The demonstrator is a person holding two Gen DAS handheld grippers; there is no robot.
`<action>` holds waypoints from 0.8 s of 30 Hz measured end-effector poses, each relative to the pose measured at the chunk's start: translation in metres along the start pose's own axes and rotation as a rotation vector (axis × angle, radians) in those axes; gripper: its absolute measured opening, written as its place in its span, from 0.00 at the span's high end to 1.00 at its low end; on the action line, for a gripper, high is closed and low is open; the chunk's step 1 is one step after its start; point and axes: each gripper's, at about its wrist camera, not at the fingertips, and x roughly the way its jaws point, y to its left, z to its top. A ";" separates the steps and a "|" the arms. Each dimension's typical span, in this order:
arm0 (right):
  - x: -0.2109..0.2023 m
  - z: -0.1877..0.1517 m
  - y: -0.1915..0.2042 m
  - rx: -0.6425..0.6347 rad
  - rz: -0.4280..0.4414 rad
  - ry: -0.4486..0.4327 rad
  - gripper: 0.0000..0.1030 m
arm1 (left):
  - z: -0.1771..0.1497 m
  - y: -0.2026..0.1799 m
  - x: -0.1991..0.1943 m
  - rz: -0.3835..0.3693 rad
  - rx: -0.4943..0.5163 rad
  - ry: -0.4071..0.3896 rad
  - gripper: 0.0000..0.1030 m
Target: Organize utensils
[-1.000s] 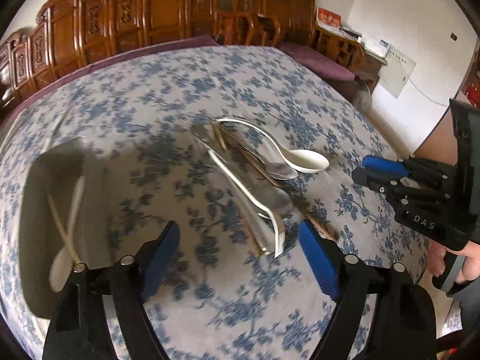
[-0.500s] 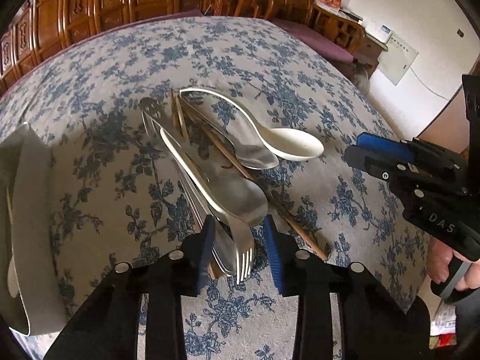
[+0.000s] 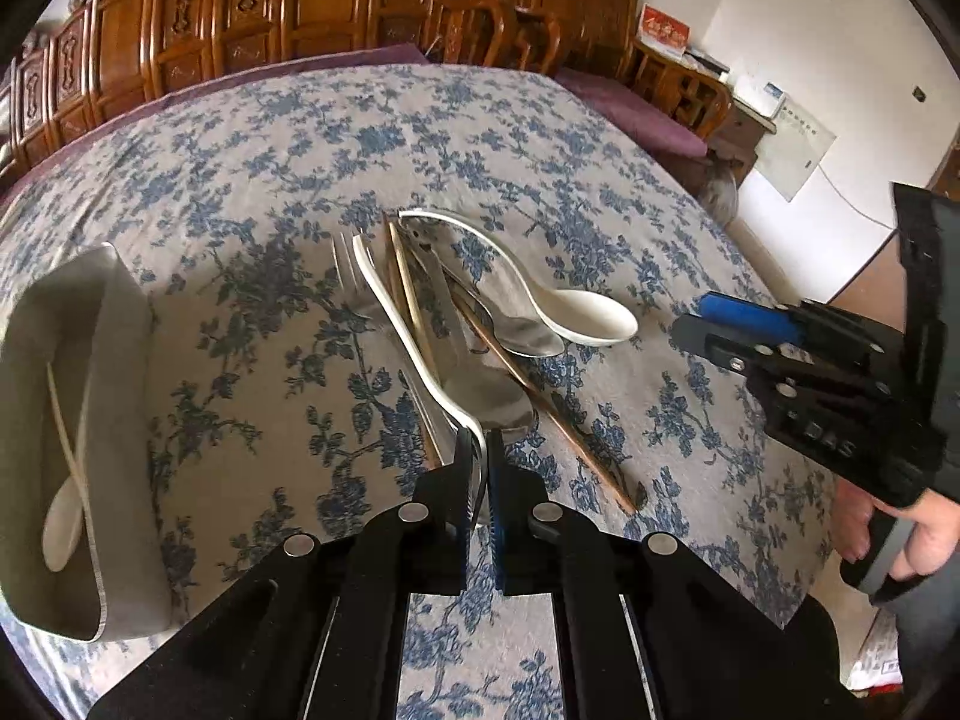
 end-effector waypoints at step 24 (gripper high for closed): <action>0.106 0.061 0.032 -0.051 -0.015 0.174 0.86 | 0.004 0.022 -0.036 -0.032 0.041 -0.050 0.96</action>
